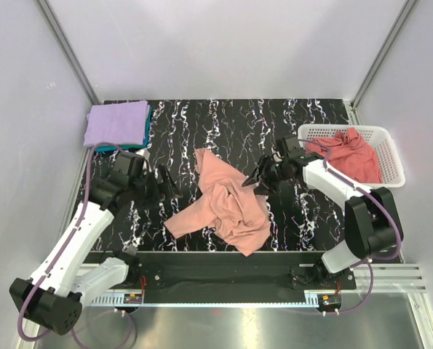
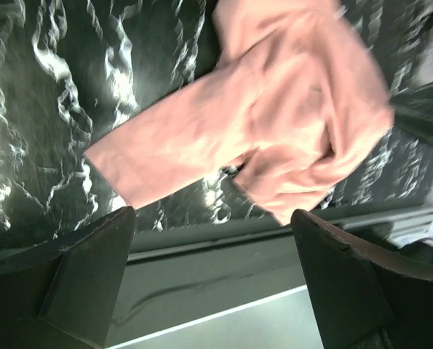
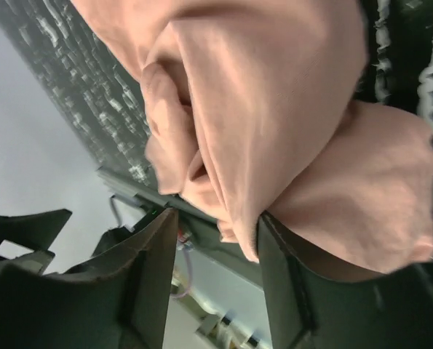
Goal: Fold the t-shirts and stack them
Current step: Move the tshirt to the center of the board
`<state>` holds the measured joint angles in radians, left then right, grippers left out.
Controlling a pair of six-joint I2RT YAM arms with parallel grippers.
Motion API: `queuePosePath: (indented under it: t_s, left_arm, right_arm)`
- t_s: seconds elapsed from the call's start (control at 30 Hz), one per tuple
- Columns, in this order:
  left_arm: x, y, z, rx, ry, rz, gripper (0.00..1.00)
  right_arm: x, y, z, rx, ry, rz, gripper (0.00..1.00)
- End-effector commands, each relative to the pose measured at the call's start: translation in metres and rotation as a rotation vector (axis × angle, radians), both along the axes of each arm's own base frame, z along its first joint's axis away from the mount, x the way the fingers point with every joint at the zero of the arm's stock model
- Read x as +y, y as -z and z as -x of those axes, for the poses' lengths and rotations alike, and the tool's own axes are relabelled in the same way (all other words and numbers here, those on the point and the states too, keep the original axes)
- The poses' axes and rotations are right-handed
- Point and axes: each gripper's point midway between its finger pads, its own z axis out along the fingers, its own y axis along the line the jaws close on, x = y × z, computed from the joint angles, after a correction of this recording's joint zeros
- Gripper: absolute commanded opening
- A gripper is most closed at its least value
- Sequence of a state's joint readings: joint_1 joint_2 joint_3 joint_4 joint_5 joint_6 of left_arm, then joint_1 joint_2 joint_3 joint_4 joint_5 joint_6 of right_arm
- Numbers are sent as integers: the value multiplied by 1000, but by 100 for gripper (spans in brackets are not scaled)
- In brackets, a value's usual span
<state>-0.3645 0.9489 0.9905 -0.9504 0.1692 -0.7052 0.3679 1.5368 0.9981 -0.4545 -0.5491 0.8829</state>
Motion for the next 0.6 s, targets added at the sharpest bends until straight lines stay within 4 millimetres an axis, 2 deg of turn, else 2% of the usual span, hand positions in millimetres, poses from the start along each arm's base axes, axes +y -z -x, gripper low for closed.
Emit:
queuePosePath:
  t_s: [0.0,0.03,0.07,0.1,0.13,0.2,0.27,0.3,0.33,0.4,0.43,0.5,0.57]
  left_arm:
    - [-20,-5,-6,-63,64,112,94]
    - [-24,2,-8,-65,76,127,93]
    - [-29,4,-8,-62,91,144,93]
    - [-30,6,-11,-69,96,148,93]
    - [-33,12,-17,-81,97,149,92]
    - [-36,27,-23,-15,85,140,92]
    - [-46,33,-25,27,106,160,90]
    - [-51,42,-26,60,118,153,89]
    - [-56,44,-25,58,138,147,88]
    - [-59,54,-23,61,162,134,87]
    - [-61,57,-28,42,160,140,88]
    - [-65,69,-28,65,153,164,86]
    - [-81,75,-37,65,189,215,84]
  right_arm:
    - [-22,-37,-26,-221,-36,167,55]
    - [-28,-55,-34,-256,-28,217,58]
    - [-44,-51,-20,-181,-32,301,62]
    - [-59,-52,-22,-190,-24,393,63]
    - [-60,-63,-23,-211,-35,411,63]
    - [-63,-66,-13,-210,-59,452,60]
    - [-47,-62,5,-213,-128,450,58]
    - [-38,-62,13,-214,-150,439,57]
    - [-19,-54,30,-218,-217,427,56]
    - [1,-49,50,-213,-257,376,53]
    - [11,-38,59,-216,-281,359,53]
    - [32,-28,80,-212,-323,335,53]
    - [48,-15,92,-229,-350,312,55]
